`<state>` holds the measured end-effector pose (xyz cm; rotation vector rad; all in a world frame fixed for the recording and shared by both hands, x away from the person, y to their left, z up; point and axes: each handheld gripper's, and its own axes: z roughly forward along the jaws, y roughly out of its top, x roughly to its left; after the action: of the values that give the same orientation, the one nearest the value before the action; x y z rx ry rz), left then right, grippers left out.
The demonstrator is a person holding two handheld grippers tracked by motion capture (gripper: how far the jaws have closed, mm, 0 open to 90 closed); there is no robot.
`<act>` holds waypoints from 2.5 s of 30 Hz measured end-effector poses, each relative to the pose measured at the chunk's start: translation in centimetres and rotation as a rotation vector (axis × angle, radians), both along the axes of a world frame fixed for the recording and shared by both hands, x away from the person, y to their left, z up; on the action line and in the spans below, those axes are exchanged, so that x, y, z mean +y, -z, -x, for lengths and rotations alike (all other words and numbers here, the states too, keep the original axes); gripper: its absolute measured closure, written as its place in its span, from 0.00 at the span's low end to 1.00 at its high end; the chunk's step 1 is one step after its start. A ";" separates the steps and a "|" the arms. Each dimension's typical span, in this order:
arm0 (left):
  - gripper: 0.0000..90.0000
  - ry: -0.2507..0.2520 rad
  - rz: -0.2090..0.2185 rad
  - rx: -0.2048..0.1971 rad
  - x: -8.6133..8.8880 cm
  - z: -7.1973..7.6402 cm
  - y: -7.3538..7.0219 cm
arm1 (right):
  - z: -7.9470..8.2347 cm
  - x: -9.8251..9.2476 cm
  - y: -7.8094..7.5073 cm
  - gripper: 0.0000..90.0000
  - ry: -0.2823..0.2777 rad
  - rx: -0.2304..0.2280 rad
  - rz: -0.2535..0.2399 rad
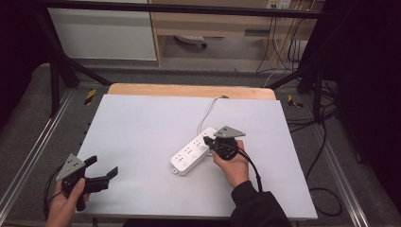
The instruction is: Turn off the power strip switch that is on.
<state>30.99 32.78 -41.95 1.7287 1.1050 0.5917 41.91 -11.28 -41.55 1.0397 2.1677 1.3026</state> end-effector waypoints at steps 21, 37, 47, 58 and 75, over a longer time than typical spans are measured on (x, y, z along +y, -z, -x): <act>0.06 -0.001 0.000 0.000 0.0 0.0 0.0 | 0.3 0.6 1.1 1.00 -0.020 0.023 0.016; 0.06 0.000 -0.002 0.000 0.1 0.0 0.0 | 0.3 1.0 1.5 1.00 -0.023 0.038 0.015; 0.06 0.001 0.001 0.000 0.1 0.0 0.0 | 0.2 1.1 1.6 1.00 -0.022 0.043 0.013; 0.06 0.000 0.001 0.000 0.1 0.0 0.0 | 0.2 1.2 1.8 1.00 -0.022 0.043 0.013; 0.06 0.002 0.002 -0.002 0.1 0.0 0.0 | 0.1 0.9 1.9 1.00 -0.008 0.057 0.005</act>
<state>30.95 32.84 -41.92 1.7270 1.1020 0.5901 41.84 -10.34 -43.44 1.0789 2.2180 1.2856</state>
